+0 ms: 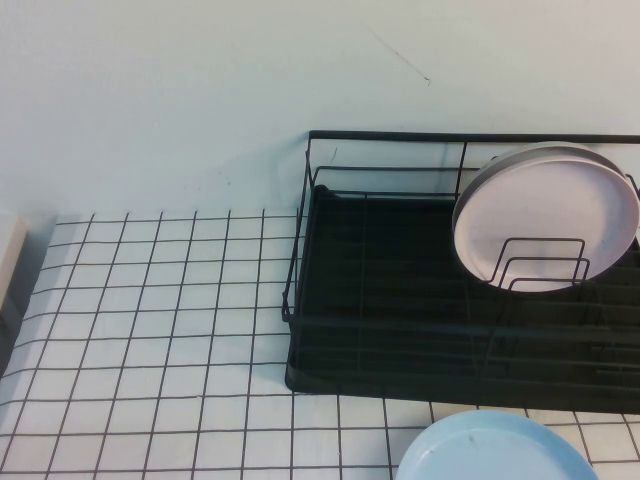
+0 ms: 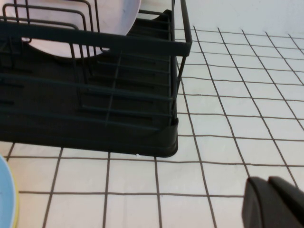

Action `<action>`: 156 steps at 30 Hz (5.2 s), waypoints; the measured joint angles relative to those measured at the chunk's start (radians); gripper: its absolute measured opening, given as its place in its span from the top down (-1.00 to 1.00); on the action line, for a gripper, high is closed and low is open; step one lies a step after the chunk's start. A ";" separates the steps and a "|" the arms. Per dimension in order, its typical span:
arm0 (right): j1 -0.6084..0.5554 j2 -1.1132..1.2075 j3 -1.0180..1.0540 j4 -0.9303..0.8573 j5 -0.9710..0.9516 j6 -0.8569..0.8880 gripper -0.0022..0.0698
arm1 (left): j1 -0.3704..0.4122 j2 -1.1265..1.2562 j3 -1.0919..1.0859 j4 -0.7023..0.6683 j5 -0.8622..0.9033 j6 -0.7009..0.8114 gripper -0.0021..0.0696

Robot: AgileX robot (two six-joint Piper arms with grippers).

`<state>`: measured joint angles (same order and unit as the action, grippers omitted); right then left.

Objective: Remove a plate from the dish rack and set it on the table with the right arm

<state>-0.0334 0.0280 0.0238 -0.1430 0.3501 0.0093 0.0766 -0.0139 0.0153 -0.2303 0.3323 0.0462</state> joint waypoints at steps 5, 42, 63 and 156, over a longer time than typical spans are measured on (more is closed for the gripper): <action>0.000 0.000 0.000 0.000 0.000 0.000 0.95 | 0.000 0.000 0.000 0.034 0.000 0.000 0.95; 0.000 0.000 0.000 -0.012 0.001 0.000 0.95 | 0.000 0.000 0.000 0.044 0.000 0.005 0.95; 0.000 0.000 0.000 -0.012 0.001 0.000 0.95 | 0.000 0.000 0.000 0.044 0.000 0.005 0.95; 0.021 1.754 -1.378 0.792 0.214 -1.721 0.71 | 0.000 0.000 0.000 0.044 0.000 0.005 0.95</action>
<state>-0.0124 1.7824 -1.3545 0.6487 0.5645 -1.7118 0.0766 -0.0139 0.0153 -0.1866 0.3323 0.0511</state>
